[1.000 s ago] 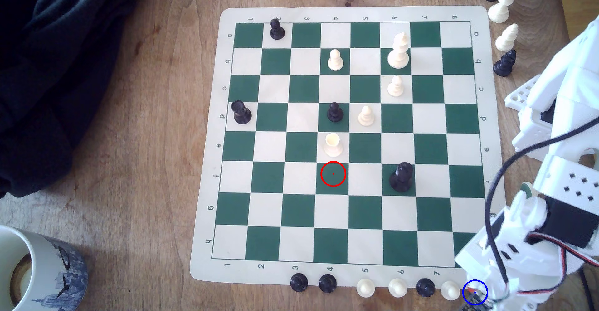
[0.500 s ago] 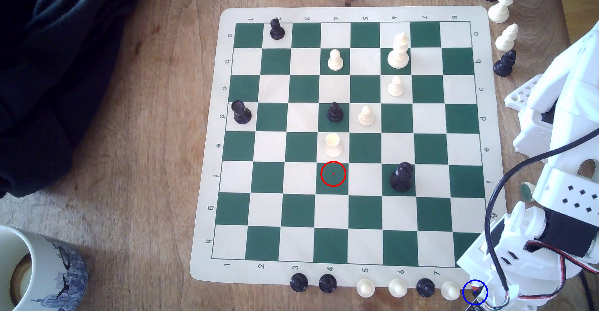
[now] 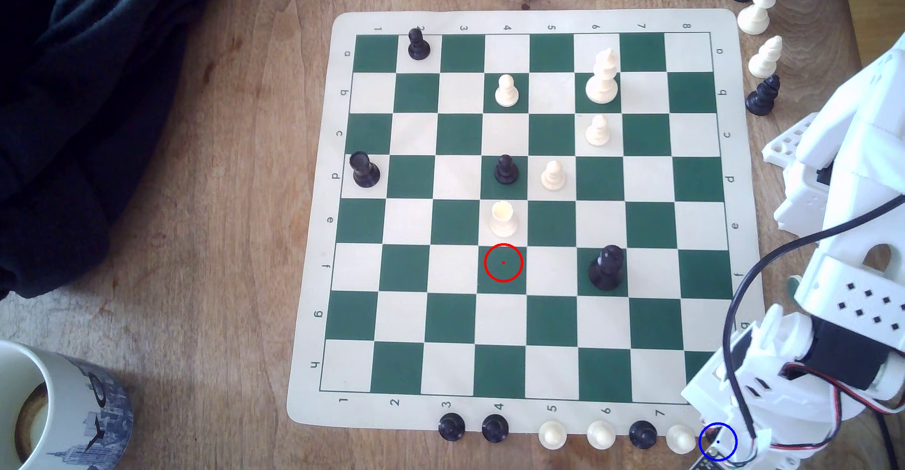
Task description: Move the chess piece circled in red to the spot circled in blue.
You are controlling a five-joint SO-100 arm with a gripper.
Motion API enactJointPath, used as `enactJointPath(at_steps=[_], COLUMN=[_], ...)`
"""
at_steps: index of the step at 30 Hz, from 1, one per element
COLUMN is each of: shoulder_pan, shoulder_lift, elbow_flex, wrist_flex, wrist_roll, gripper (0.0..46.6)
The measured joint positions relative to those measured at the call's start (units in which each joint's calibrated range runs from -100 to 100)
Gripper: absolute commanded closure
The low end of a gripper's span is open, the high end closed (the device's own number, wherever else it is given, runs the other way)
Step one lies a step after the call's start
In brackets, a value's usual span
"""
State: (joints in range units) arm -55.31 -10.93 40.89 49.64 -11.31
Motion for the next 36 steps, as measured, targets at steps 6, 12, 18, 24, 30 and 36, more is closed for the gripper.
enactJointPath(at_steps=[6,12,18,24,30,36], shoulder_pan=[-0.29,-0.44,-1.03,0.37,1.92,2.43], shoulder_lift=[0.34,0.34,0.59,0.59,-2.60,-7.46], elbow_flex=[-0.09,-0.09,-0.09,-0.09,-0.09,-0.09], wrist_flex=[-0.56,-0.56,-0.64,2.07,7.97,13.39], wrist_roll=[0.24,0.24,0.00,0.00,-0.05,0.15], gripper=[45.2,29.9,24.2,23.4,22.7,39.3])
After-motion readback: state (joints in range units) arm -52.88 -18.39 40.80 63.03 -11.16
